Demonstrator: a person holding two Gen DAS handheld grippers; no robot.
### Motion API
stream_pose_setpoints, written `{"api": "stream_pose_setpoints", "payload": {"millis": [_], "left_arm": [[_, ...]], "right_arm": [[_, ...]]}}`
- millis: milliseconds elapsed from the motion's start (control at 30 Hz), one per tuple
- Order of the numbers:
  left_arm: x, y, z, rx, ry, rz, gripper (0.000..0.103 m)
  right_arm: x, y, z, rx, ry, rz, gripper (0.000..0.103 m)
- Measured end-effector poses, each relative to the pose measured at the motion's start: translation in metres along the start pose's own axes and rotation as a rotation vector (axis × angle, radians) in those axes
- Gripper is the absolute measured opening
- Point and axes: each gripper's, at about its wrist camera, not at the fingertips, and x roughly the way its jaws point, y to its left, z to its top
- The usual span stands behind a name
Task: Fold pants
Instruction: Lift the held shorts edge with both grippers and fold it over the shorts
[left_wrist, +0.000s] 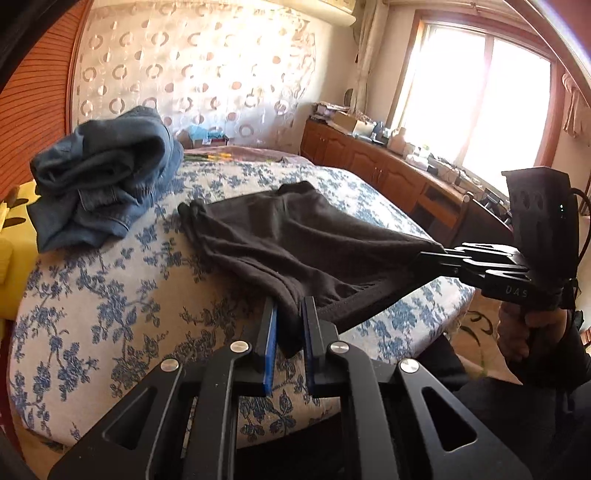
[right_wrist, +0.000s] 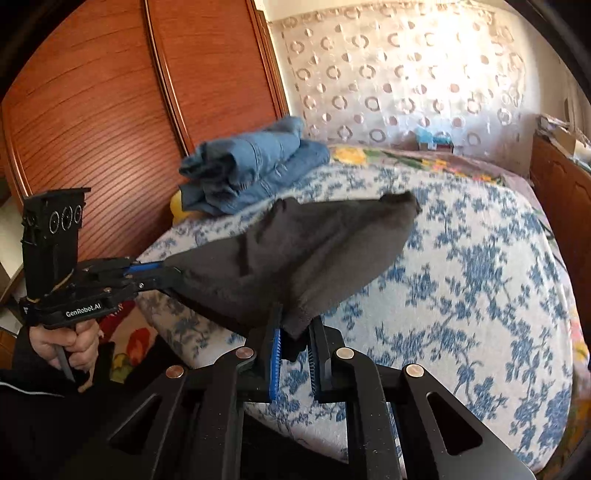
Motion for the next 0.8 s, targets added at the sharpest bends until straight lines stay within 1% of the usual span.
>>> {"api": "stream_pose_setpoints", "payload": {"millis": [200, 433, 567, 700, 800], "left_arm": [[0.011, 0.007, 0.011, -0.007, -0.009, 0.013, 0.013], [0.029, 0.021, 0.029, -0.019, -0.014, 0.033, 0.013], [0.039, 0.026, 0.04, -0.014, -0.013, 0.046, 0.013], [0.048, 0.031, 0.053, -0.012, -0.007, 0.039, 0.013], [0.056, 0.036, 0.063, -0.007, -0.01, 0.053, 0.013]], "right_arm": [[0.003, -0.001, 0.009, -0.011, -0.027, -0.017, 0.012], [0.028, -0.006, 0.024, -0.005, -0.043, -0.039, 0.012], [0.039, -0.012, 0.033, 0.005, -0.052, -0.044, 0.012], [0.051, -0.017, 0.044, 0.003, -0.061, -0.059, 0.012], [0.062, -0.022, 0.052, 0.008, -0.063, -0.073, 0.012]]}}
